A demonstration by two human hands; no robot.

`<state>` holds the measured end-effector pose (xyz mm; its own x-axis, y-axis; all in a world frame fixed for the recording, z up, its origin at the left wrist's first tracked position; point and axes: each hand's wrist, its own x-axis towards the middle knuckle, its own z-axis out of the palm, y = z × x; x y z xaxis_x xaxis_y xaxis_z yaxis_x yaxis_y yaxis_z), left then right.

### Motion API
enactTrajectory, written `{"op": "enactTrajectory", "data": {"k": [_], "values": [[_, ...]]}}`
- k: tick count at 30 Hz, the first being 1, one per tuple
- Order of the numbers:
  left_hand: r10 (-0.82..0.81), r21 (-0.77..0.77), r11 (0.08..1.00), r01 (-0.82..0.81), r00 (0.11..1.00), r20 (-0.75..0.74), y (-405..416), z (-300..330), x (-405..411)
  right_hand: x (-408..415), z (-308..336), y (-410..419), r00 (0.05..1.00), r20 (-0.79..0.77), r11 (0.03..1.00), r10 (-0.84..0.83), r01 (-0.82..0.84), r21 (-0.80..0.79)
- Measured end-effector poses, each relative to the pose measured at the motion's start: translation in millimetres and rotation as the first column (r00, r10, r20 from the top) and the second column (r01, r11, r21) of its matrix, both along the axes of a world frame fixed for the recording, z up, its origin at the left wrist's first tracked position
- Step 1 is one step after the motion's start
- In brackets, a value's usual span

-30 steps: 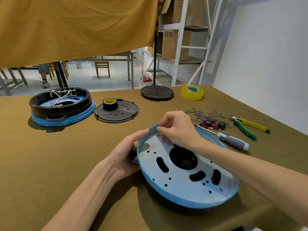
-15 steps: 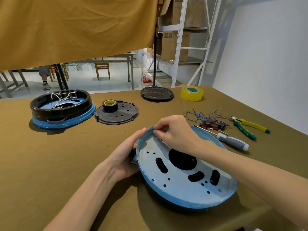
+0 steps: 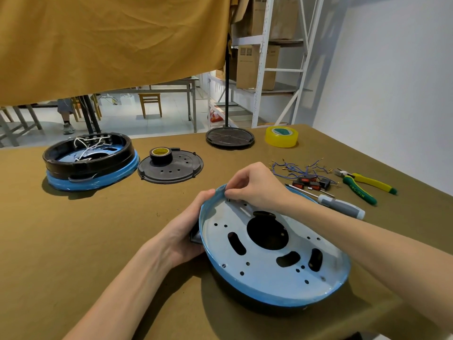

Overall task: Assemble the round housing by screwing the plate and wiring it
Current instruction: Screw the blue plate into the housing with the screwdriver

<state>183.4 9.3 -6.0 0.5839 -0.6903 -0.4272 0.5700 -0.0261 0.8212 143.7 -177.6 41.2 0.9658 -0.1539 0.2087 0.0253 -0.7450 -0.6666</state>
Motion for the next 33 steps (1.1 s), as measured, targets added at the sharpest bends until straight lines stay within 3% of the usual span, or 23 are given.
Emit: {"op": "enactTrajectory", "data": {"k": [4,9,14,20,24,28,33], "values": [[-0.005,0.008,1.0,0.005,1.0,0.015,0.0,-0.3,0.1,-3.9,-6.9,7.5,0.997,0.069,0.987,0.038,-0.027,-0.161],[-0.003,0.009,1.0,0.003,1.0,0.027,-1.2,0.6,-1.4,-4.7,-3.1,-4.6,0.999,-0.022,0.998,0.029,-0.028,0.054],[0.015,0.025,1.0,-0.016,0.999,0.051,-0.4,0.1,-2.3,-5.8,-9.6,5.4,0.999,0.011,0.999,0.045,-0.044,-0.032],[0.009,0.044,0.999,-0.011,0.999,0.048,-1.1,2.7,-5.3,-3.2,1.7,-5.6,0.991,-0.133,0.988,0.024,-0.004,0.151],[0.003,0.042,0.999,-0.005,0.999,0.043,-0.4,2.3,-4.2,-2.5,-6.4,1.5,0.999,-0.044,1.0,-0.012,0.013,0.027],[0.014,0.026,1.0,-0.014,1.0,0.001,1.8,1.3,-2.5,-3.3,1.1,-4.2,0.991,-0.123,0.996,0.054,-0.045,0.076],[0.024,-0.003,1.0,-0.024,0.997,-0.08,5.2,-0.5,-0.5,-4.3,1.5,-1.4,0.995,-0.082,0.998,0.048,-0.05,-0.025]]}}
